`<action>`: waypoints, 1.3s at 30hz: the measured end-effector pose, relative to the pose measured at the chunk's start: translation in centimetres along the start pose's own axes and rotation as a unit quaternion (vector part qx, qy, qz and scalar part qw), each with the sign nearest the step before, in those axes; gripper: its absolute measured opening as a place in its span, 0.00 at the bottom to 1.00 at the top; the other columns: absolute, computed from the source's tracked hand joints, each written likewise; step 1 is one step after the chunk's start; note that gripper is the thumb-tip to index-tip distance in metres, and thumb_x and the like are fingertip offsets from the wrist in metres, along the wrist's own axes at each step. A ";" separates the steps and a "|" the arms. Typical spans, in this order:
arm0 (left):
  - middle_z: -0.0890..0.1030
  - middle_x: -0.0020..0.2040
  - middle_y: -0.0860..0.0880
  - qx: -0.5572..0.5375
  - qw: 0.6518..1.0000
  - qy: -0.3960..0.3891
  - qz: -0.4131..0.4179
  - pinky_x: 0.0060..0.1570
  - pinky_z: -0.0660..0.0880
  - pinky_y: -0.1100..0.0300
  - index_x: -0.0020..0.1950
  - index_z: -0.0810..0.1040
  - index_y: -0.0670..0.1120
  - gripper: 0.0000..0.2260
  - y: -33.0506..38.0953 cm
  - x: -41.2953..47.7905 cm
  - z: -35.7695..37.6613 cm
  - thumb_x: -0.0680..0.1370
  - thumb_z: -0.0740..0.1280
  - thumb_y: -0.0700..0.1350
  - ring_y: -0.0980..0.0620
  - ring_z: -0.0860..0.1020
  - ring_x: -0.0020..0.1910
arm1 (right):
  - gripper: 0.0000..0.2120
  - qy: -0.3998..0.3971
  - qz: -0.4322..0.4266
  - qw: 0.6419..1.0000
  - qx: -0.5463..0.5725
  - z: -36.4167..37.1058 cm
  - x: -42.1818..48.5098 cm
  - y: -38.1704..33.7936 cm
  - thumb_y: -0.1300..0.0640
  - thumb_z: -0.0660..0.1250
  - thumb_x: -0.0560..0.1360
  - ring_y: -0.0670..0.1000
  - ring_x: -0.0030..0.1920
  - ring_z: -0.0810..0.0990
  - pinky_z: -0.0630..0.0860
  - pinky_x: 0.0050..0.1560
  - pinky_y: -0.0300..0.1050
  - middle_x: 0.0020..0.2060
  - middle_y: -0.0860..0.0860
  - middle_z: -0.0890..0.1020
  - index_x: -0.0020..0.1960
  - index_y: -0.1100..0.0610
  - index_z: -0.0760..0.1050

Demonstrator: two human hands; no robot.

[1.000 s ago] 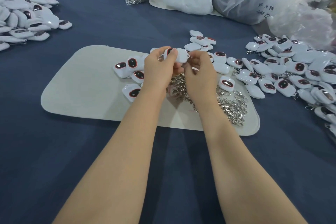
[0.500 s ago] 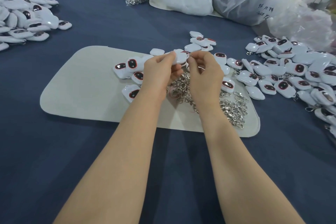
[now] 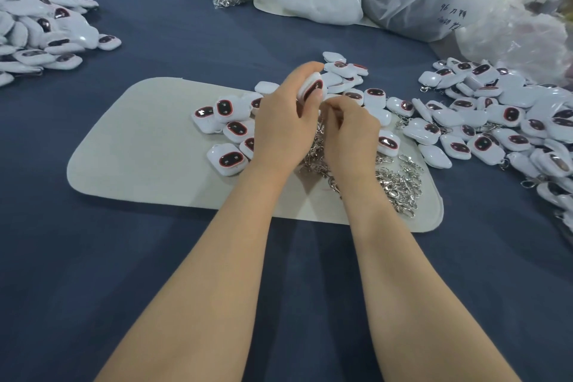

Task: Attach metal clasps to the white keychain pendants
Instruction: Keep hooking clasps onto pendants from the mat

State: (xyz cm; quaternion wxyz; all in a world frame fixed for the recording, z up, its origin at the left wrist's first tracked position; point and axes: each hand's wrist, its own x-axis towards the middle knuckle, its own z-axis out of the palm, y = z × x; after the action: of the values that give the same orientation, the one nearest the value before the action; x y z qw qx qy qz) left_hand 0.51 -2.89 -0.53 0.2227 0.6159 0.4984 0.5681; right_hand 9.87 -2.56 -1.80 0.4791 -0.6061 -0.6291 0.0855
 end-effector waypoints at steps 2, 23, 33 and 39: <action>0.76 0.50 0.59 0.017 1.000 -0.003 0.021 0.49 0.71 0.66 0.65 0.75 0.49 0.14 -0.1 0.0 0.0 0.80 0.62 0.42 0.61 0.72 0.44 | 0.10 -0.011 -0.004 1.000 -0.008 0.0 0.0 0.1 0.63 0.59 0.78 0.55 0.41 0.78 0.71 0.46 0.48 0.39 0.54 0.83 0.47 0.60 0.79; 0.75 0.36 0.47 -0.419 0.833 0.040 -0.358 0.29 0.75 0.70 0.43 0.74 0.40 0.06 0.9 0.9 -0.8 0.79 0.62 0.37 0.60 0.76 0.27 | 0.05 0.072 0.036 0.985 0.152 0.2 0.0 -1.2 0.63 0.63 0.76 0.35 0.40 0.75 0.68 0.45 0.25 0.37 0.38 0.76 0.48 0.55 0.75; 0.79 0.40 0.44 -0.354 0.875 0.007 -0.330 0.32 0.76 0.67 0.46 0.78 0.40 0.05 0.6 0.8 -0.7 0.79 0.63 0.37 0.55 0.77 0.32 | 0.06 0.077 0.042 0.987 0.135 0.2 0.0 -1.1 0.64 0.62 0.76 0.36 0.39 0.74 0.68 0.43 0.26 0.39 0.43 0.77 0.51 0.58 0.76; 0.79 0.42 0.44 -0.326 0.894 0.010 -0.308 0.33 0.76 0.66 0.49 0.79 0.40 0.04 0.5 0.7 -0.7 0.78 0.64 0.37 0.56 0.78 0.30 | 0.06 0.062 0.036 0.992 0.108 0.3 0.0 -0.9 0.66 0.62 0.75 0.47 0.42 0.75 0.71 0.46 0.35 0.40 0.48 0.78 0.48 0.59 0.76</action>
State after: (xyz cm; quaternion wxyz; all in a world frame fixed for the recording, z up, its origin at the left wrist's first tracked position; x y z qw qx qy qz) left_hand -0.08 -2.68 0.47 0.5699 0.3186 0.4522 0.6077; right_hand 9.09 -2.65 -1.35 0.5768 -0.5771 -0.5628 0.1323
